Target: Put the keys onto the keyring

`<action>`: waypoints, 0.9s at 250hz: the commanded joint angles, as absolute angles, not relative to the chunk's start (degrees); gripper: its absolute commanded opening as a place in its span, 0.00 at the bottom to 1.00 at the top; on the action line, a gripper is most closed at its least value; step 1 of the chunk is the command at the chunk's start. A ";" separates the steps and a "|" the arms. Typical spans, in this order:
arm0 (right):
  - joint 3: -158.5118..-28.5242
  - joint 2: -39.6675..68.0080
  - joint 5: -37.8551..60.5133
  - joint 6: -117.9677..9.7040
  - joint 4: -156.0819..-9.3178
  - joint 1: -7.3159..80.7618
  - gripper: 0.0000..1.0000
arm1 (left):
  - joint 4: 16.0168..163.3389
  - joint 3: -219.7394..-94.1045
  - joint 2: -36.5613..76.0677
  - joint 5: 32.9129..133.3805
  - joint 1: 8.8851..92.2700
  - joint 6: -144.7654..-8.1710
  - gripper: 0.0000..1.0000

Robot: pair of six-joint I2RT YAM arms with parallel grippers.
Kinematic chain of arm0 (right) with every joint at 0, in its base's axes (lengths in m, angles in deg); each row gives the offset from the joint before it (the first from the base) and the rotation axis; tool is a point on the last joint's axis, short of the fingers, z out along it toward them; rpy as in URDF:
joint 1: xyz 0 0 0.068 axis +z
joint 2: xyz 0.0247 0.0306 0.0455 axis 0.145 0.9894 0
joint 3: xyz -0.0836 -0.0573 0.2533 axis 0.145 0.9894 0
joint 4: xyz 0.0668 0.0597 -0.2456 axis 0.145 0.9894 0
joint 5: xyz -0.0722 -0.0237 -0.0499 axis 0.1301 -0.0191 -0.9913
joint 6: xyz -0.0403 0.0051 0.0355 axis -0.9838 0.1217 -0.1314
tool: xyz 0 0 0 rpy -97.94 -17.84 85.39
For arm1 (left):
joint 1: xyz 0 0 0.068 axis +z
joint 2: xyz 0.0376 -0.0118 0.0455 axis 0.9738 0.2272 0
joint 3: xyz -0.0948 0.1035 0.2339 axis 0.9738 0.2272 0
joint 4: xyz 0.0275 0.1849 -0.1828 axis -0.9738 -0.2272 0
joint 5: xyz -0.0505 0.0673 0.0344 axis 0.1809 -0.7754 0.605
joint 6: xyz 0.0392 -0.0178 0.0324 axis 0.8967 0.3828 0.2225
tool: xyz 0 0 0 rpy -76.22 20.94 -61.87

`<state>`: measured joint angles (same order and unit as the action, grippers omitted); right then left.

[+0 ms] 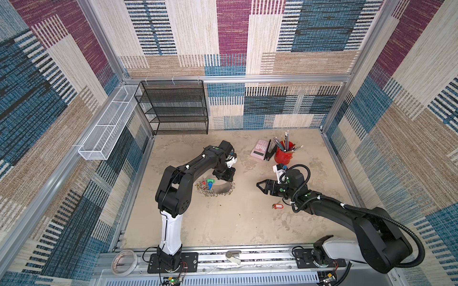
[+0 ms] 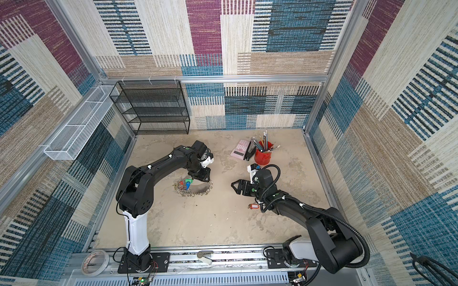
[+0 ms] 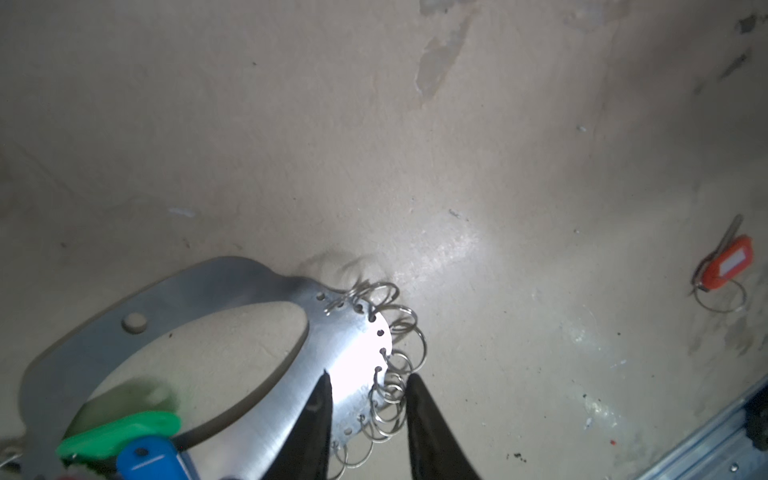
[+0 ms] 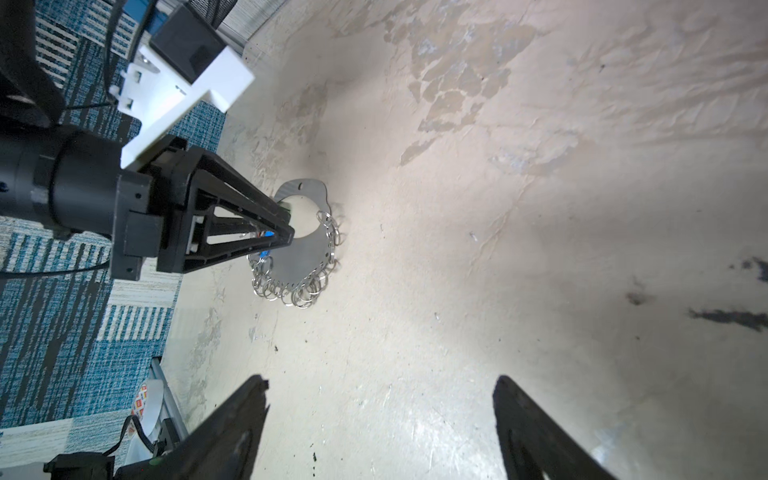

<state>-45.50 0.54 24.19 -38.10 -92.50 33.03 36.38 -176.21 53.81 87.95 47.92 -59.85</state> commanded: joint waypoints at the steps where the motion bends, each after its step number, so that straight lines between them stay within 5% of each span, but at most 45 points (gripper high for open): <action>1: -44.50 -1.16 24.77 -38.19 -94.32 33.13 0.87 | 34.62 -176.59 54.04 91.21 47.44 -54.22 0.31; 165: -41.59 -2.70 25.27 -37.14 -95.80 33.10 0.87 | 30.00 -173.26 55.65 82.68 44.44 -57.58 0.37; 225: -41.63 -3.92 23.98 -38.06 -94.28 33.12 0.88 | 36.72 -163.86 44.79 86.63 47.90 -67.81 0.43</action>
<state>-41.54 -3.15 24.70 -37.61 -93.55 33.07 32.82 -168.60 50.16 84.52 45.34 -60.73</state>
